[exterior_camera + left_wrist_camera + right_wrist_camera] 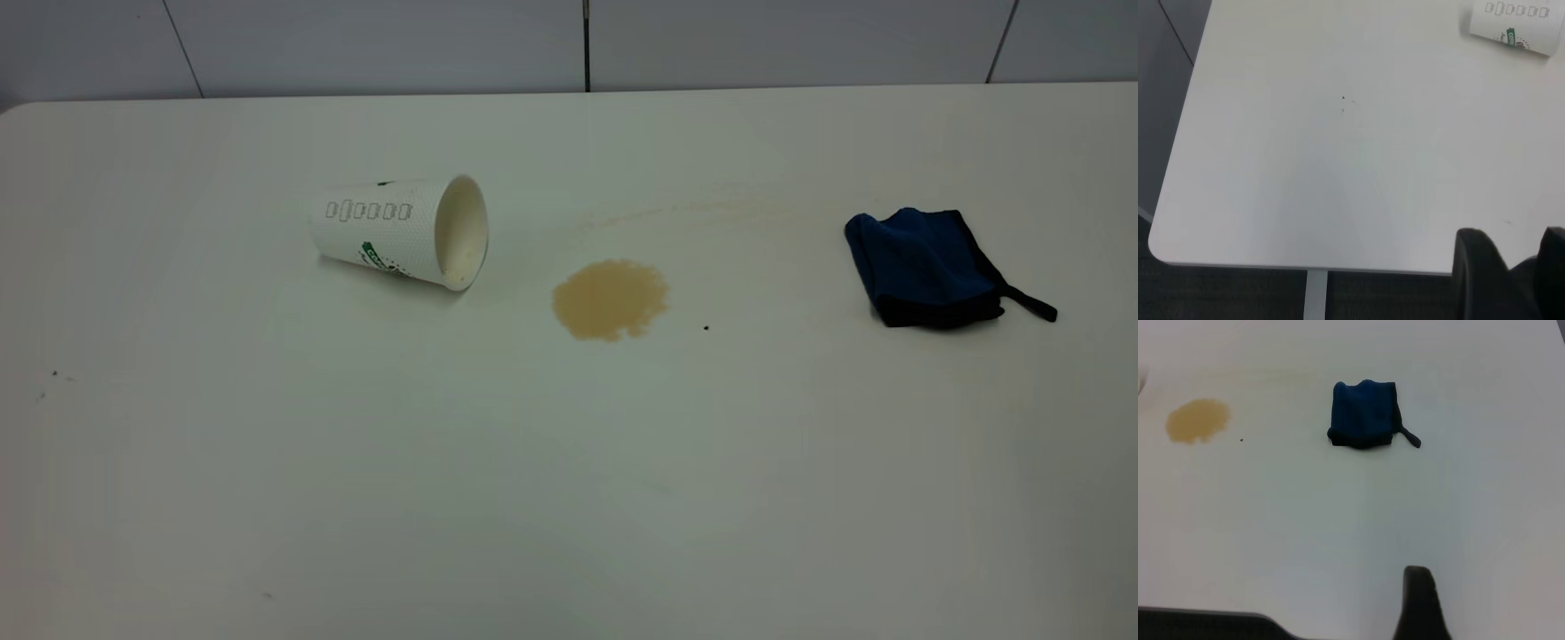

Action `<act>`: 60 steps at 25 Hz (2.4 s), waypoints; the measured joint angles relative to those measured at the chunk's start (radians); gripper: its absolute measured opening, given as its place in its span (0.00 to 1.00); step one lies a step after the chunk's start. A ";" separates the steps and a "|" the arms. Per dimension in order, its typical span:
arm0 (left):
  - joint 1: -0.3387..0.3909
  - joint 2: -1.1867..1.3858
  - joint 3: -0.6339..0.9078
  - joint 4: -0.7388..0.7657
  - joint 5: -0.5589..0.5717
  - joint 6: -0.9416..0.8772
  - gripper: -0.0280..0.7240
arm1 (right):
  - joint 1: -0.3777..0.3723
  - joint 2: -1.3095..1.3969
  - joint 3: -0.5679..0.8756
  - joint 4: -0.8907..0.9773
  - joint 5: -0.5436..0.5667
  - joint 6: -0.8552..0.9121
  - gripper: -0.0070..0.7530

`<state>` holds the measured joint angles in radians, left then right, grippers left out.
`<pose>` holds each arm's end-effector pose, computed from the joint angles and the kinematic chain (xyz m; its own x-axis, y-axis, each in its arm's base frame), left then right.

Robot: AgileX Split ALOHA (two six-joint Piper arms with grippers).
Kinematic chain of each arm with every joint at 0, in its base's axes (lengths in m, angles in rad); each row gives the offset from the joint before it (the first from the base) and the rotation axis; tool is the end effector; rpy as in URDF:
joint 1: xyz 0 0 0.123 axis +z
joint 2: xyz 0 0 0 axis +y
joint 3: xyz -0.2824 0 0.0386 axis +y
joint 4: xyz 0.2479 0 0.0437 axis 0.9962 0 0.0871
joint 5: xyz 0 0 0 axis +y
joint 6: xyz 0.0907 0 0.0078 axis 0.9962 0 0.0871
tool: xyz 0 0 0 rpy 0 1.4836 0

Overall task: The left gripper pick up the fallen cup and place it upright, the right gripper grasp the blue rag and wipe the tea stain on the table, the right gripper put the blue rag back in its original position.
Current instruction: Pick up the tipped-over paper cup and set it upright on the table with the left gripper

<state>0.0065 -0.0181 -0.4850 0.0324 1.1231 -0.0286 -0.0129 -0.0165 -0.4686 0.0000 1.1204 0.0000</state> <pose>-0.0086 0.0026 0.2680 -0.5072 -0.0179 -0.8616 -0.0390 0.9992 0.0023 -0.0064 0.0001 0.2636 -0.5210 0.0067 -0.8535 0.0129 0.9999 0.0000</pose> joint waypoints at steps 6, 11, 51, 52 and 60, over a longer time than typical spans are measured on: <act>0.000 0.000 0.000 0.000 0.000 0.000 0.35 | 0.000 0.000 0.000 0.000 0.000 0.000 0.78; 0.000 0.000 0.000 0.000 0.000 0.000 0.35 | 0.000 0.000 0.000 0.000 0.000 0.000 0.78; 0.000 0.000 0.000 0.000 0.000 0.000 0.35 | 0.000 0.000 0.000 0.000 0.000 0.000 0.78; 0.000 0.005 -0.001 0.000 -0.001 0.000 0.35 | 0.000 0.000 0.000 0.000 0.000 0.000 0.78; 0.000 0.344 -0.138 0.066 -0.150 0.001 0.35 | 0.000 0.000 0.000 0.000 0.000 0.000 0.78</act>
<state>0.0065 0.3263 -0.6228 0.0983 0.9733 -0.0278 -0.0129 -0.0165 -0.4686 0.0000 1.1204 0.0000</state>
